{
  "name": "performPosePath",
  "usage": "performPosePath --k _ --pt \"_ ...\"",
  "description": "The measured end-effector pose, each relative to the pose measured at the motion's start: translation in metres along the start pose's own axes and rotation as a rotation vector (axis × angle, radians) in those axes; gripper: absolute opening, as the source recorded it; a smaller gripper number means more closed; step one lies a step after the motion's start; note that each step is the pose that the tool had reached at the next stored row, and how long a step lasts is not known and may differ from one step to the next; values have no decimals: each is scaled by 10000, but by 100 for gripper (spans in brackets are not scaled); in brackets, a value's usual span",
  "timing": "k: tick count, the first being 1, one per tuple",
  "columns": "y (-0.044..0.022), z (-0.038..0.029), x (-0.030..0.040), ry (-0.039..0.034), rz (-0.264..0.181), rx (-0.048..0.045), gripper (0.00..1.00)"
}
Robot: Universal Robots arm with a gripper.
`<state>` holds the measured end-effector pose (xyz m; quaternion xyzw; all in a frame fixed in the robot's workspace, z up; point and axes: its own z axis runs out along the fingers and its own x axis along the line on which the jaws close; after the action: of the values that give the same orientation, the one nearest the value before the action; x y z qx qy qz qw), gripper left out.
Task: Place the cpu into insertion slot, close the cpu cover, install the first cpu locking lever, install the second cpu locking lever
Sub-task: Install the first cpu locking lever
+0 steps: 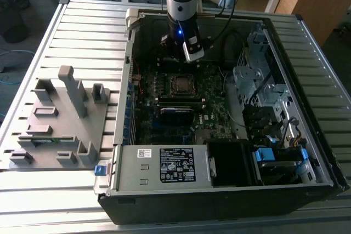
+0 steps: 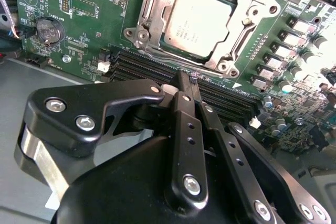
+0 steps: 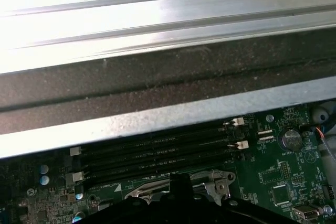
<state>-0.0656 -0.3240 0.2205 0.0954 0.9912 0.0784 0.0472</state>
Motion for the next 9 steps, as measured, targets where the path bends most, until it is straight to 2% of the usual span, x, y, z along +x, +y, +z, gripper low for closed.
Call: performPosePath --k 9 --pt "0 -3 0 12 1 9 10"
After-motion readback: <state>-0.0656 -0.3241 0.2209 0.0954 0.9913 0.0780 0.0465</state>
